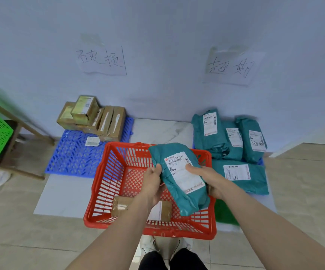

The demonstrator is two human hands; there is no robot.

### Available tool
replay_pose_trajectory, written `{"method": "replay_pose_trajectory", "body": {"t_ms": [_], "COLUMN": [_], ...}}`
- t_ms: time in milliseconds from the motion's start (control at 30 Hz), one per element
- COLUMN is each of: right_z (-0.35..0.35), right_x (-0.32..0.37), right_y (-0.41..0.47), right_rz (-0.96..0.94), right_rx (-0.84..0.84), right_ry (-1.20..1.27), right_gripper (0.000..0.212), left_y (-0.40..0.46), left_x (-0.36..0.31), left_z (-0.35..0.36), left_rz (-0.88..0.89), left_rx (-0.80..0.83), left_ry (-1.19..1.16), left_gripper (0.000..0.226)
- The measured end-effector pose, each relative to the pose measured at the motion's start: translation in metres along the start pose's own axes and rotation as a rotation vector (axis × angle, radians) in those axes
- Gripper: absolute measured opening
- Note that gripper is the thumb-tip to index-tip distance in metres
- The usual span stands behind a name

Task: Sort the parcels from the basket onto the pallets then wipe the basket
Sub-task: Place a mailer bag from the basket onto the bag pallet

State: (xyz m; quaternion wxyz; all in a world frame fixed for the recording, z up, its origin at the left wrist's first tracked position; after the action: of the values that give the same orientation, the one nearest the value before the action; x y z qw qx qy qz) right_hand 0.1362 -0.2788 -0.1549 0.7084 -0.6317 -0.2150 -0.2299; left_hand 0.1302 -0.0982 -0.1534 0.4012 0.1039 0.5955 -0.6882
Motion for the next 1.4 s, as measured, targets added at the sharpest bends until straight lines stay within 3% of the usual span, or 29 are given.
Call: {"method": "replay_pose_trajectory", "body": {"t_ms": [133,333,467,733,1067,1400], "right_z": [-0.001,0.008,0.012,0.012,0.002,-0.033], "right_x": [0.014,0.027,0.027,0.025,0.022,0.011], "right_y": [-0.009,-0.025,-0.031,-0.033,-0.029,-0.034], "right_rz": [-0.145,-0.293,-0.303,-0.352,-0.353,-0.32], "right_rx": [-0.092,-0.177,-0.129,-0.16,-0.179,-0.281], "right_ry": [0.055,0.057,0.033,0.006,0.007,0.093], "right_gripper": [0.07,0.056,0.077,0.054,0.061,0.047], "left_y": [-0.007,-0.018,-0.018,-0.017,-0.009,0.001], "left_x": [-0.019,-0.019,-0.023,-0.023,-0.019,0.001], "left_z": [0.017,0.029,0.023,0.019,0.026,0.058], "left_rz": [0.059,0.029,0.061,0.081,0.058,-0.005], "left_rx": [0.137,0.296,0.299,0.303,0.306,0.365], "left_ry": [-0.048,0.064,0.058,0.096,0.115,0.209], "left_gripper": [0.038,0.039,0.046,0.045,0.047,0.046]}}
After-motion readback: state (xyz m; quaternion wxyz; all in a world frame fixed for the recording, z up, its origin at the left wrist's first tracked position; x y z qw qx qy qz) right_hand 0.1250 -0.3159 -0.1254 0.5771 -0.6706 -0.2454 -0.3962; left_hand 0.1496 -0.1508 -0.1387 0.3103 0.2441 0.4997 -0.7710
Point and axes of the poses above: each hand's wrist, its own y-axis towards the middle knuckle, its own z-axis out of the palm, x = y × z, the point moved 7 cm from there along y, towards the middle knuckle, and after that the axes turned 1 degree about -x, right-handed, at the moved point
